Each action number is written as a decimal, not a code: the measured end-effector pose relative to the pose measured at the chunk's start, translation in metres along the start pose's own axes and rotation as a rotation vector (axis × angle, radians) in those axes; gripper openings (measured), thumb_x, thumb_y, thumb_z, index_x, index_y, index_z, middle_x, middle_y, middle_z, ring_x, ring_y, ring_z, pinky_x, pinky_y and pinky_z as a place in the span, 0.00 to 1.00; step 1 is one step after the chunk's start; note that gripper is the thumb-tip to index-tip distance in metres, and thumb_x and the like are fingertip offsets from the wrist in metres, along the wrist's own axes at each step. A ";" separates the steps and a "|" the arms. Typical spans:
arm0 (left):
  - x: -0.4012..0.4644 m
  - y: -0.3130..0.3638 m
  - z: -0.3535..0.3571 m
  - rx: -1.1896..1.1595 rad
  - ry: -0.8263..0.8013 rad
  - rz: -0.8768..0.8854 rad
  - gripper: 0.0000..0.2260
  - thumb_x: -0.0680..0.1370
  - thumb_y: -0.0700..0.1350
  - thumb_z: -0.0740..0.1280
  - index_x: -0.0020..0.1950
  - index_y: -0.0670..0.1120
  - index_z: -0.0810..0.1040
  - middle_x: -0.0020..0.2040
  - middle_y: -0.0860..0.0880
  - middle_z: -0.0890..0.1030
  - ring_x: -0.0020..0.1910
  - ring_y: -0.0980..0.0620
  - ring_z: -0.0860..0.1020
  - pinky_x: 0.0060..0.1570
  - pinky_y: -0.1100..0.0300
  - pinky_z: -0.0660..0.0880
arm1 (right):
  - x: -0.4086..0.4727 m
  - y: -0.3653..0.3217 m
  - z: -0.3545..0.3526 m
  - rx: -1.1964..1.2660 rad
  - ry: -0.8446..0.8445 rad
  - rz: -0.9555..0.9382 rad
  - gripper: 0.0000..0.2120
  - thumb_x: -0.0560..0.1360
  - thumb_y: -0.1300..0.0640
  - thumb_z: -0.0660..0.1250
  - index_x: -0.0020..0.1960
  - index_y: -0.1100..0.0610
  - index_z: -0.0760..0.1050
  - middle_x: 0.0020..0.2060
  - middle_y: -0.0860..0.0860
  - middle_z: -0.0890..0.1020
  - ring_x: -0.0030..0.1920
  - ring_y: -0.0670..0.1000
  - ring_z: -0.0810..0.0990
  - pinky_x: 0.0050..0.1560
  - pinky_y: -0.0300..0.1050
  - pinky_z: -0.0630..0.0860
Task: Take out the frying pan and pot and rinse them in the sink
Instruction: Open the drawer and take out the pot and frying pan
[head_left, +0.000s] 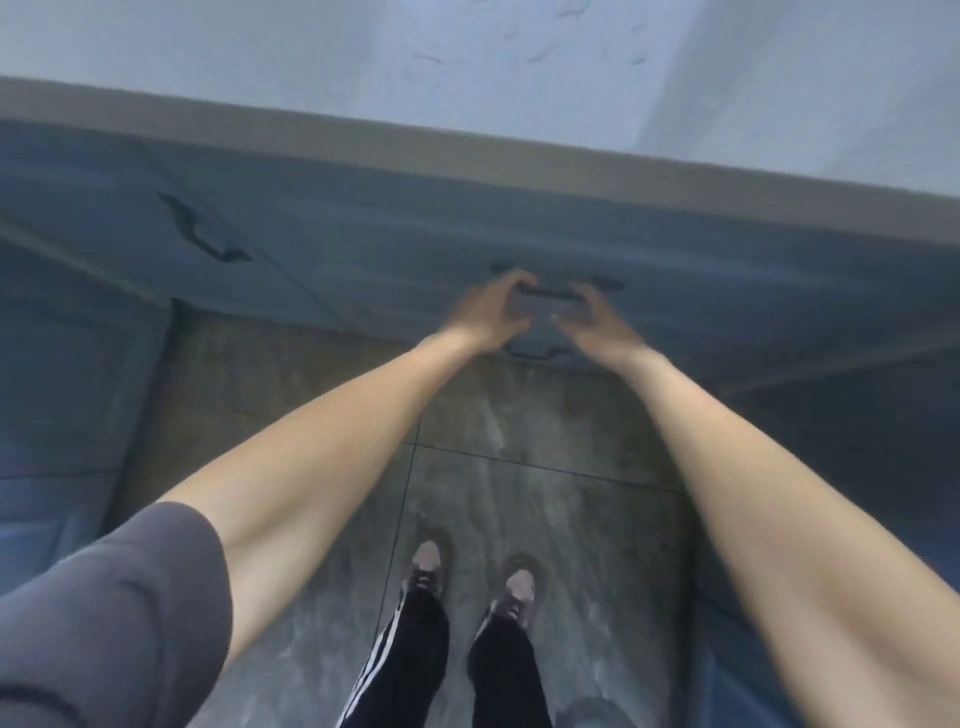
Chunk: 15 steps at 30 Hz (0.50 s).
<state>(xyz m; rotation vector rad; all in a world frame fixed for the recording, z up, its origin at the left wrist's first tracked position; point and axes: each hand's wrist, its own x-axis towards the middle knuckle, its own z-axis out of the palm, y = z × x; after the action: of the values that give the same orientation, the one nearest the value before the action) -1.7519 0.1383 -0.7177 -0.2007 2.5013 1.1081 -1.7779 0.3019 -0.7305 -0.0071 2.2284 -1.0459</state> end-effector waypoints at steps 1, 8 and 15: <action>0.007 -0.001 0.000 0.001 0.003 0.015 0.16 0.74 0.40 0.68 0.61 0.45 0.75 0.56 0.45 0.81 0.55 0.48 0.78 0.50 0.62 0.68 | 0.006 0.002 -0.001 -0.043 0.015 -0.021 0.19 0.80 0.52 0.60 0.69 0.54 0.64 0.58 0.52 0.75 0.63 0.54 0.73 0.46 0.36 0.62; 0.022 -0.009 0.003 -0.152 0.122 0.081 0.06 0.74 0.44 0.70 0.47 0.43 0.82 0.40 0.52 0.80 0.40 0.57 0.75 0.35 0.81 0.64 | 0.017 0.009 0.006 -0.024 0.219 -0.118 0.11 0.81 0.55 0.58 0.55 0.60 0.75 0.51 0.57 0.80 0.52 0.55 0.78 0.47 0.41 0.66; 0.005 -0.012 0.012 -0.205 0.129 0.090 0.05 0.75 0.43 0.69 0.48 0.44 0.82 0.42 0.50 0.82 0.40 0.57 0.76 0.40 0.73 0.69 | 0.001 0.010 0.016 0.030 0.264 -0.051 0.10 0.80 0.55 0.59 0.53 0.57 0.76 0.46 0.48 0.77 0.47 0.48 0.75 0.43 0.38 0.63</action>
<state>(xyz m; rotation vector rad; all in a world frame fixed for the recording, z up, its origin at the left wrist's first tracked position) -1.7499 0.1388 -0.7355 -0.2255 2.5278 1.4321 -1.7668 0.2973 -0.7458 0.0927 2.4589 -1.1651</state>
